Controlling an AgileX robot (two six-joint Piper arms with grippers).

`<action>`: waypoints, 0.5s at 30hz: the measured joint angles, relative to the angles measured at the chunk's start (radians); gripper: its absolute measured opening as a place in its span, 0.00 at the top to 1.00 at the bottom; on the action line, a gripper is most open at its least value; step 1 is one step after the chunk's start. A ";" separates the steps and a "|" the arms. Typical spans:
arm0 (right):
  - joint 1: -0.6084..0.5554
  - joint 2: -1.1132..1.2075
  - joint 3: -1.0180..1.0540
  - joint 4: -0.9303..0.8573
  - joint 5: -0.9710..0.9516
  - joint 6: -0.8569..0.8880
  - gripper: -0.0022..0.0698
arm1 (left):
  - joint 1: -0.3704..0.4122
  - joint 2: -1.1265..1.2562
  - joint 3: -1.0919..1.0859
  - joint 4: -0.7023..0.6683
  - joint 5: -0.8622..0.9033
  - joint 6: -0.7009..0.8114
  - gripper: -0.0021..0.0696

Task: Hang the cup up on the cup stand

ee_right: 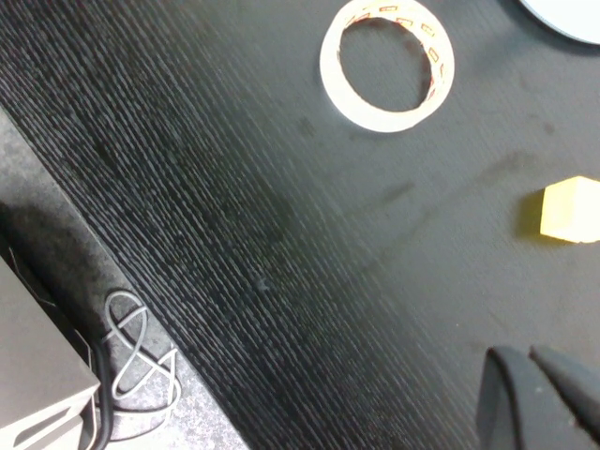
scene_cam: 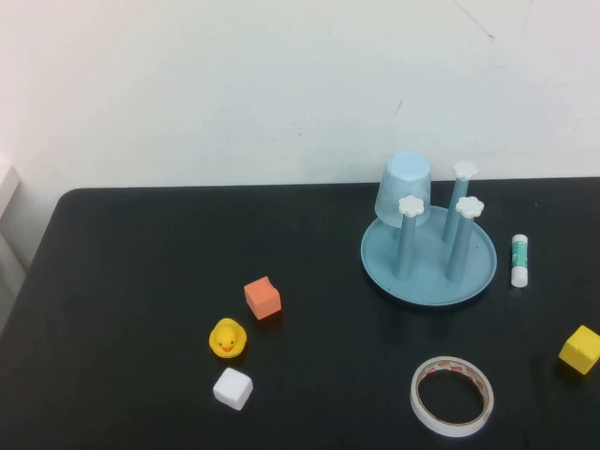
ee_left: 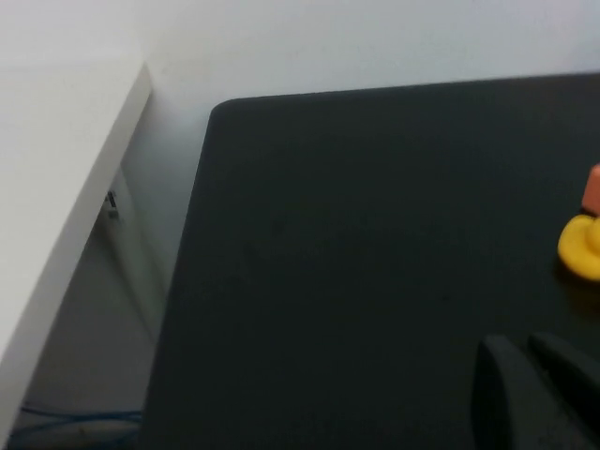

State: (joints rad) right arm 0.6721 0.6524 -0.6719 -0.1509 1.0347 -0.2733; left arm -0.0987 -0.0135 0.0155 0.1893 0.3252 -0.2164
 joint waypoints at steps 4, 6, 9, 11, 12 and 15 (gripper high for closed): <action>0.000 0.000 0.000 0.000 0.000 0.000 0.97 | 0.018 0.000 0.000 -0.135 0.000 0.230 0.97; 0.000 0.000 0.000 0.000 0.000 0.000 0.97 | 0.021 0.000 0.000 -0.189 0.000 0.287 0.97; 0.000 0.000 0.000 0.000 0.000 0.000 0.97 | 0.045 0.000 0.000 -0.256 0.000 0.337 0.97; 0.000 0.000 0.000 0.000 0.000 0.000 0.97 | 0.075 0.000 0.000 -0.270 0.000 0.350 0.97; 0.000 0.000 0.000 0.000 0.000 0.000 0.97 | 0.088 0.000 0.000 -0.273 0.000 0.353 0.97; 0.000 0.000 0.000 0.000 0.000 0.000 0.97 | 0.113 0.000 0.000 -0.274 0.000 0.357 0.97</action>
State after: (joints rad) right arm 0.6721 0.6524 -0.6719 -0.1509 1.0347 -0.2733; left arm 0.0140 -0.0135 0.0155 -0.0851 0.3252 0.1403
